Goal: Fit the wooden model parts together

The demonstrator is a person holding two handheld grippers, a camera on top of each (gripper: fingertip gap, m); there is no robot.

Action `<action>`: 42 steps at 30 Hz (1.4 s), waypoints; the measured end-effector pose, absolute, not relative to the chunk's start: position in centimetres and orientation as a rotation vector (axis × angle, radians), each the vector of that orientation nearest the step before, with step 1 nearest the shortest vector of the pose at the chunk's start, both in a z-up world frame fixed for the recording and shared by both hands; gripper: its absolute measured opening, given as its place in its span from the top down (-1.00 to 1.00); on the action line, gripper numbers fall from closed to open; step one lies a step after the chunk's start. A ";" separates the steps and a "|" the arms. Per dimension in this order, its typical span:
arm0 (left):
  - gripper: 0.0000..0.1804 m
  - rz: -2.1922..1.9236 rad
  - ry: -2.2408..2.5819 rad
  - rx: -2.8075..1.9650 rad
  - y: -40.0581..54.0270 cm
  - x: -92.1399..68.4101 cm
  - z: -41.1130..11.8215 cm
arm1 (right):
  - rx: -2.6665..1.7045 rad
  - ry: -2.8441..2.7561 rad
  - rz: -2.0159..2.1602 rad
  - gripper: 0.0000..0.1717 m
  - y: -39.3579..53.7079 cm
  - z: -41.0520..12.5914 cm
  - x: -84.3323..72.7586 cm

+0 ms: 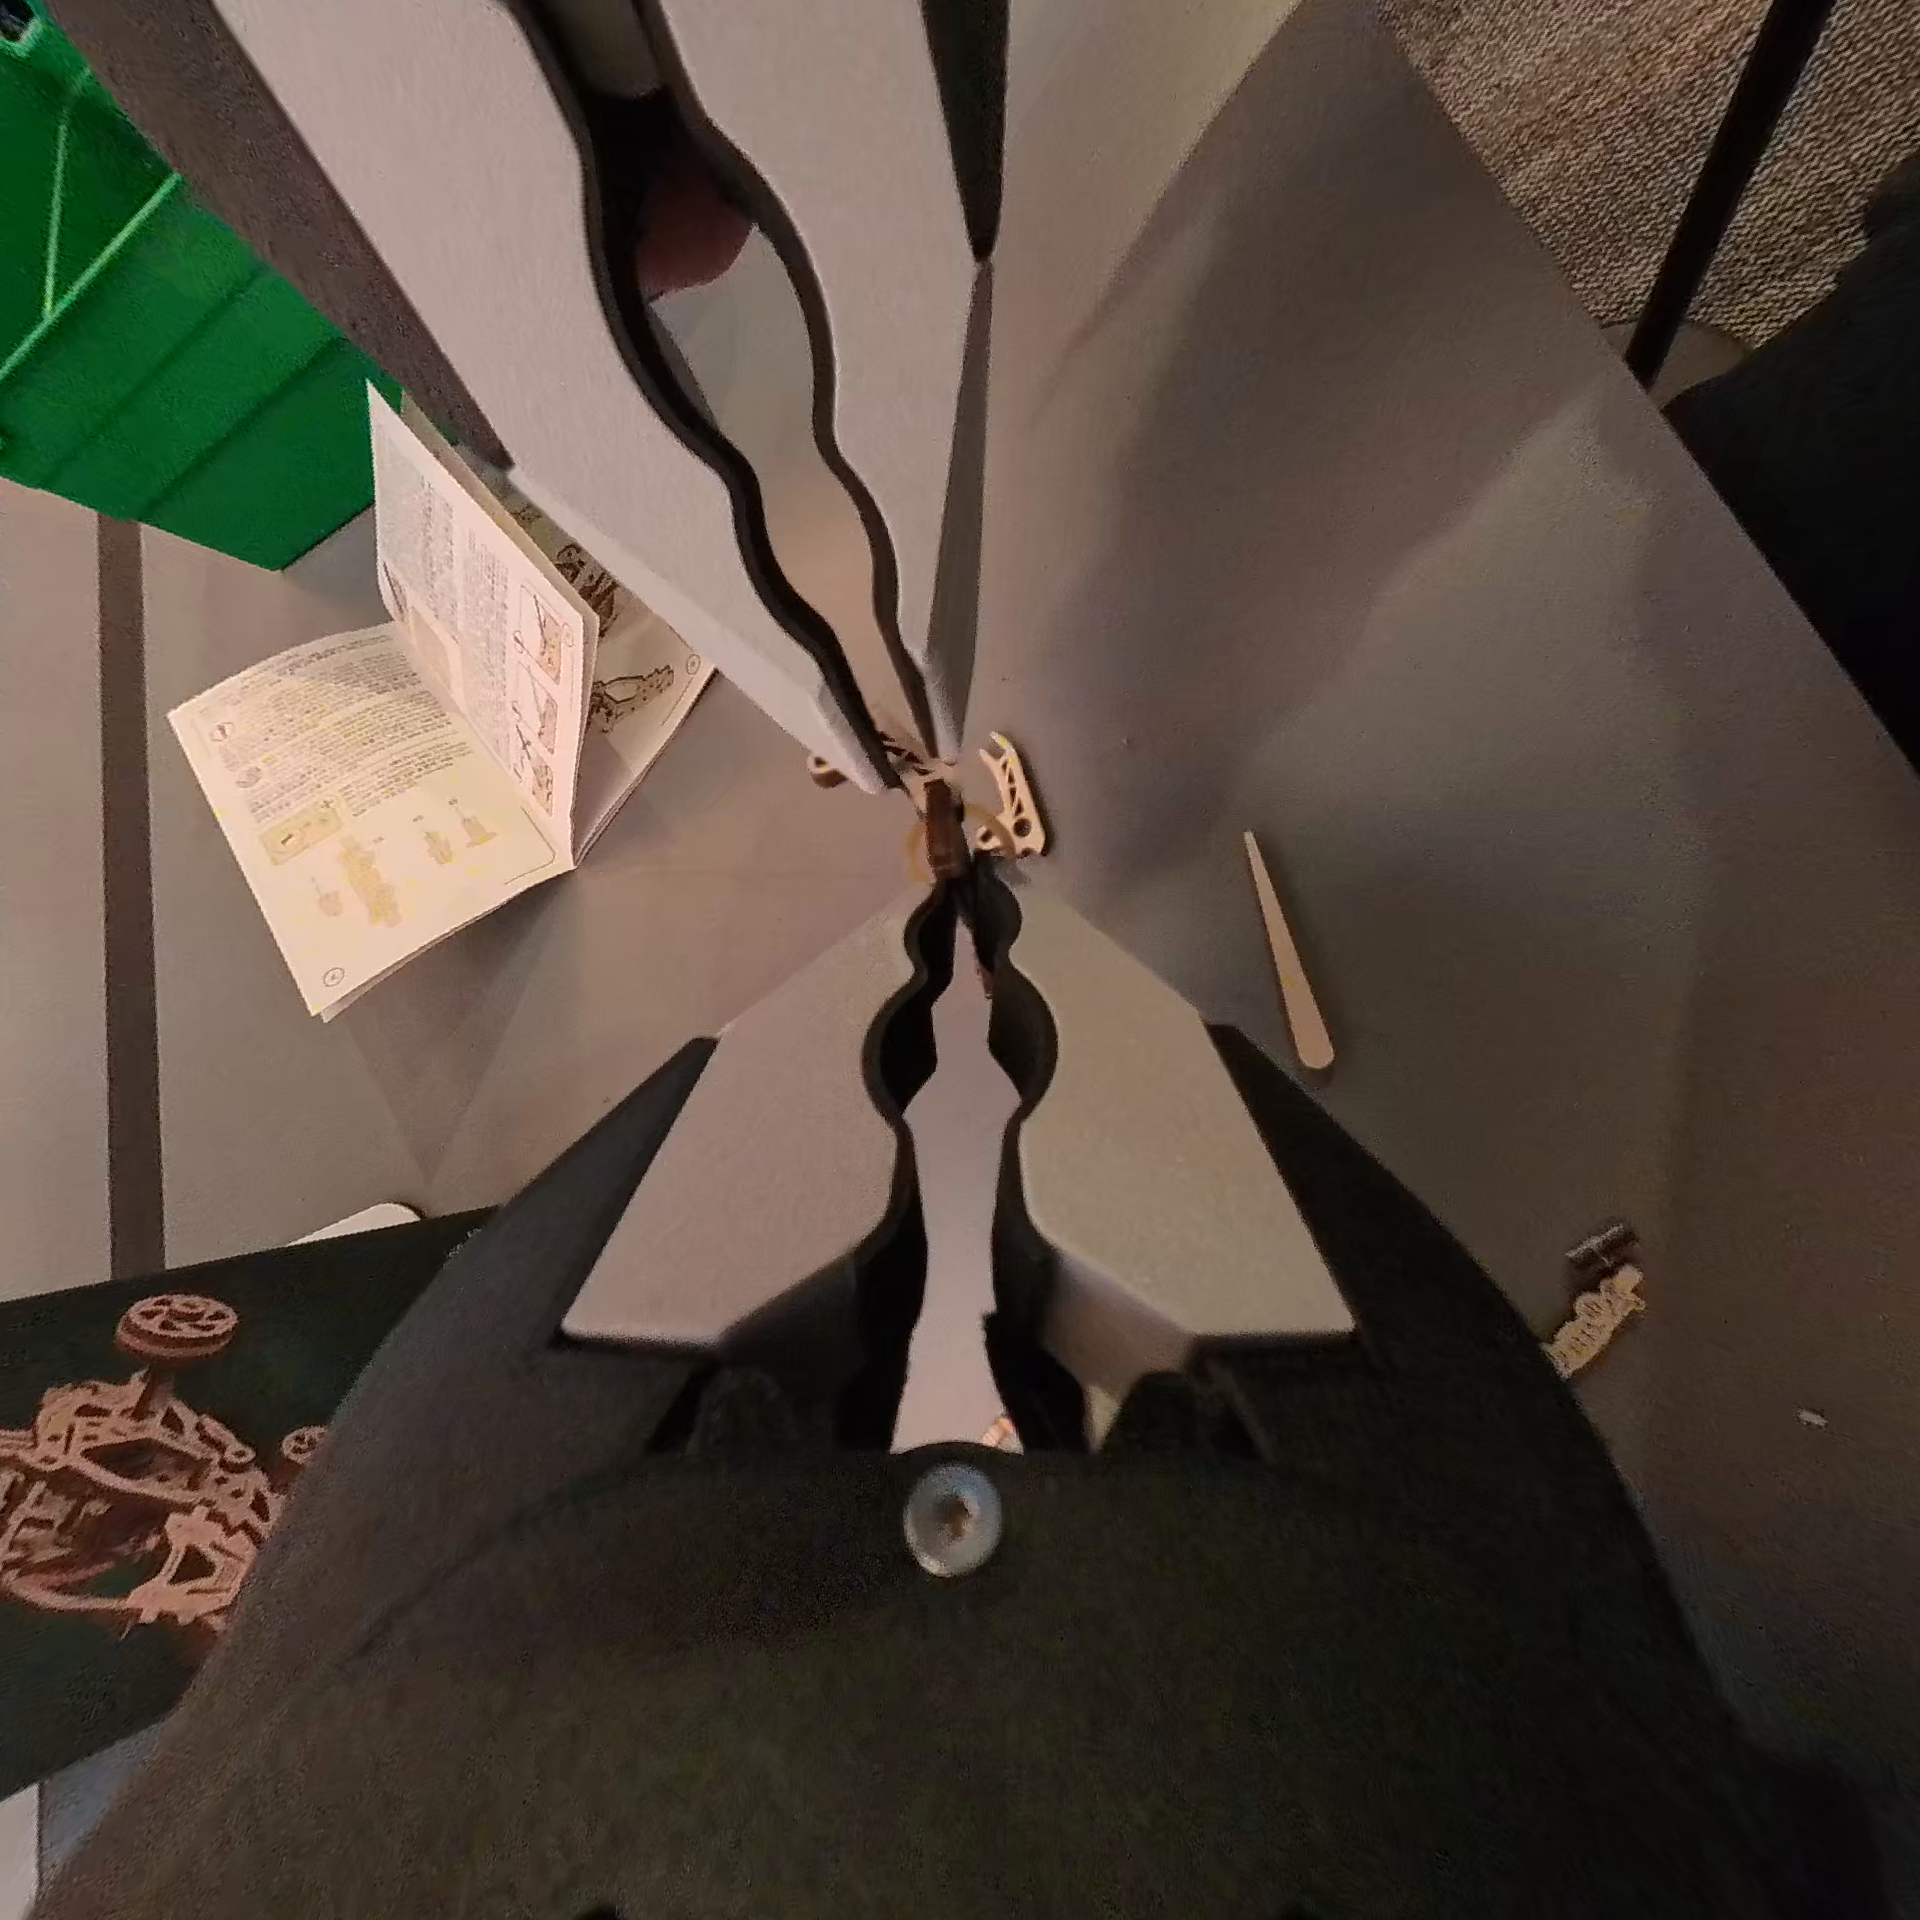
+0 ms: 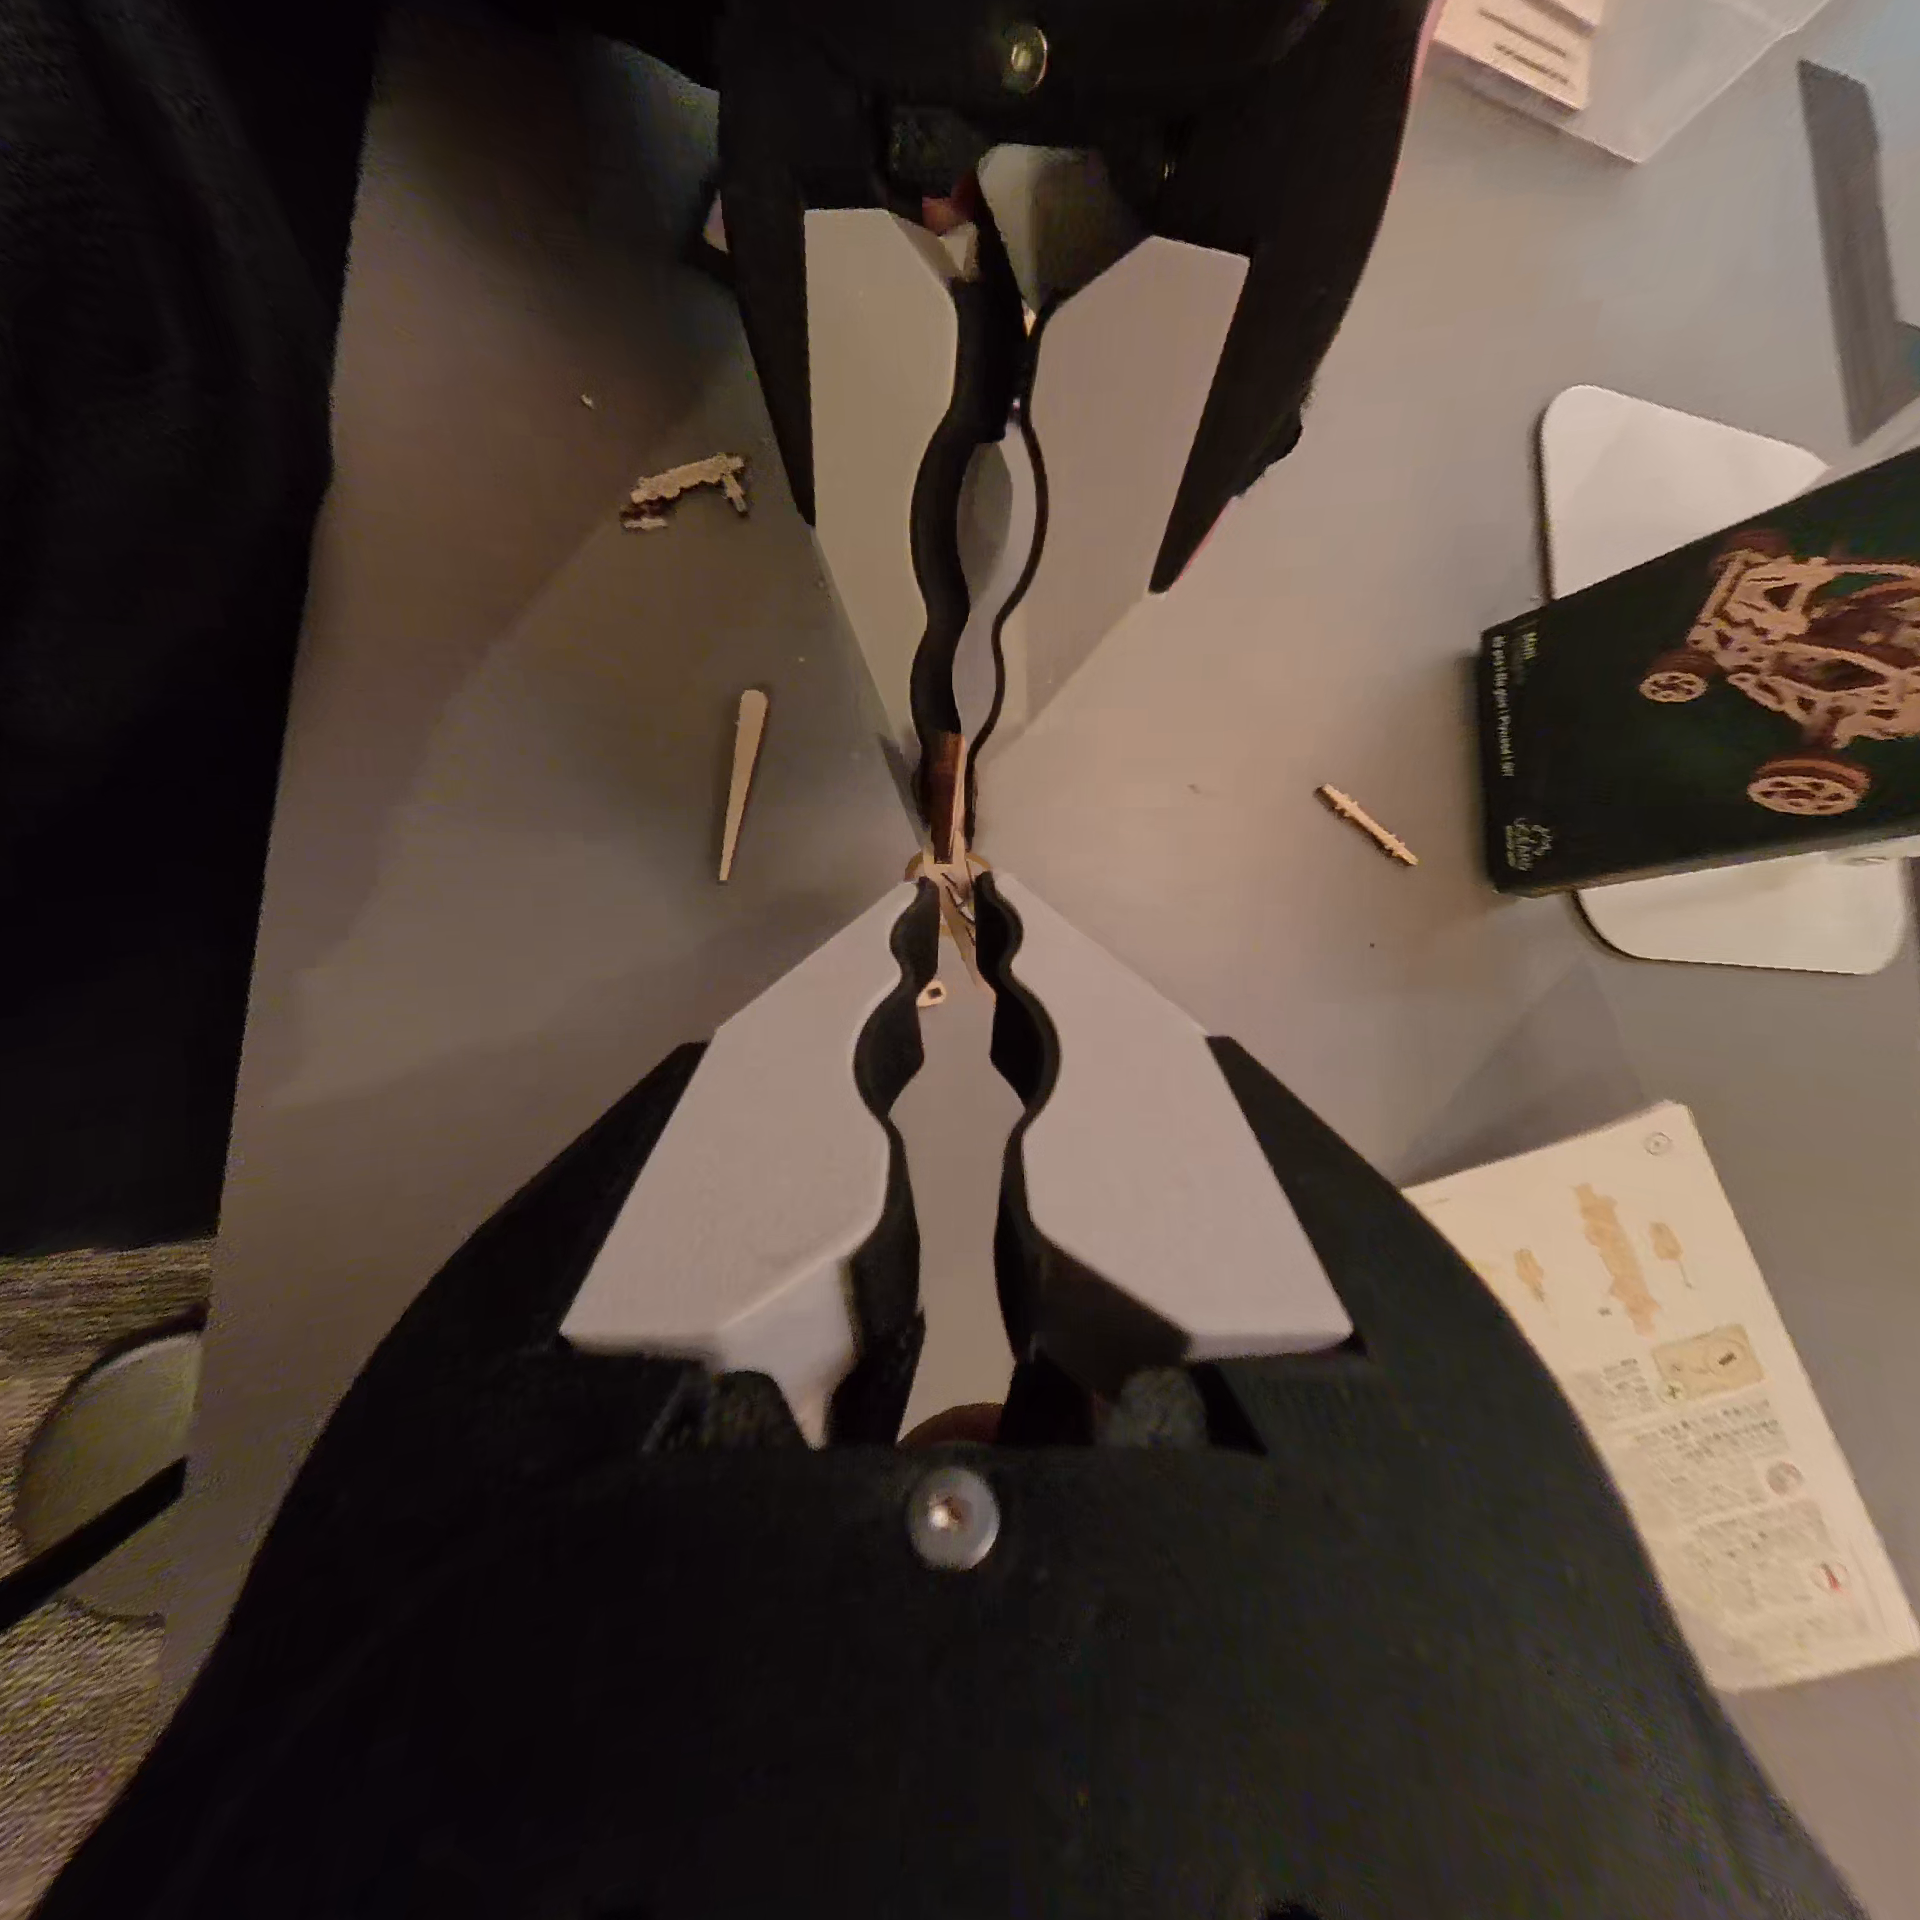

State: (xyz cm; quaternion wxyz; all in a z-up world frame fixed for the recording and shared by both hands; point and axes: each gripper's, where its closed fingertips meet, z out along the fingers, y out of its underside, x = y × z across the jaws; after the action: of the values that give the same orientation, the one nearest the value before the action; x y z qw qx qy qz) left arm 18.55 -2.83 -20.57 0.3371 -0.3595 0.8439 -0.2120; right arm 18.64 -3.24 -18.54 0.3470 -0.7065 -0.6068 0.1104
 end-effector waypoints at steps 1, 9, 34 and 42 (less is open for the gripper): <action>0.99 -0.549 2.198 -0.941 -2.8 18.6 -20.6 | -1.827 -1.569 0.250 0.96 -3.1 -18.5 18.7; 0.98 -0.490 2.200 -0.934 -2.5 18.6 -20.7 | -1.813 -1.564 0.089 0.96 -2.9 -18.6 18.7; 0.98 -0.268 2.221 -0.870 -2.5 18.9 -21.4 | -1.939 -1.564 0.044 0.96 -2.9 -19.1 18.9; 0.98 -0.201 2.252 -0.851 -2.7 19.1 -22.3 | -1.939 -1.690 -0.031 0.97 -3.3 -19.9 19.1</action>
State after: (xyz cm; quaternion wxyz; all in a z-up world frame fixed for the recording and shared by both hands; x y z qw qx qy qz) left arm 19.11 -2.74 -22.29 0.3548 -0.3292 0.8716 -0.0777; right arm 19.10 -3.29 -19.95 0.2806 -0.7235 -0.6307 -0.0114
